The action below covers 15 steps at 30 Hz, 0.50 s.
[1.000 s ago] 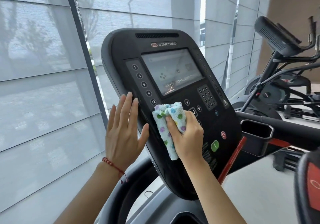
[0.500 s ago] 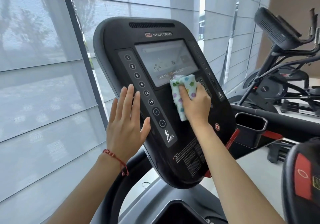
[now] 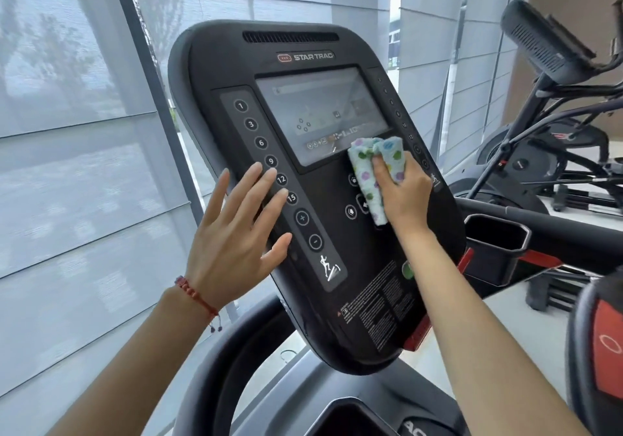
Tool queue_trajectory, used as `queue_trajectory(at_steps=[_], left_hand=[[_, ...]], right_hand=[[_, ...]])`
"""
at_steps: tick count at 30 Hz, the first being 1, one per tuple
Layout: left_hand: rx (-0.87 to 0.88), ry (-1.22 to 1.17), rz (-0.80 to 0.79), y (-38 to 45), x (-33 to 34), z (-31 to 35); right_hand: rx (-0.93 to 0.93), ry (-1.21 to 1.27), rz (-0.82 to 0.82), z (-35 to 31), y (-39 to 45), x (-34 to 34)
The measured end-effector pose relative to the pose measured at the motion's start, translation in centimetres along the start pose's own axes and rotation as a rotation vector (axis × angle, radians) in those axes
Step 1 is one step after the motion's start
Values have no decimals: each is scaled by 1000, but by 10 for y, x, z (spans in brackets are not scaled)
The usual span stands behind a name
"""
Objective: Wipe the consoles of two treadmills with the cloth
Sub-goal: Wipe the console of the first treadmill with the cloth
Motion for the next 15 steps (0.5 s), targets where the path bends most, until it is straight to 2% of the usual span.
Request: queue_trajectory(at_steps=[3, 6, 11, 15], left_hand=[[63, -5, -27, 1, 0, -1], [76, -29, -44, 1, 2, -1], [56, -88, -1, 0, 3, 0], [39, -105, 35, 0, 2, 0]], right_hand=[[64, -39, 10, 18, 17, -3], [76, -79, 48, 9, 2, -5], [-79, 21, 6, -34, -65, 2], [-83, 66, -9, -26, -58, 4]])
Point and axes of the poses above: each hand's wrist, its own y-axis towards the middle knuckle, its own x-axis out of the palm, z = x × y, the point moved 9 cm from there along y, towards the middle knuckle, and after that the axes turned 4 degrees about -z, right-handed, at the moved point
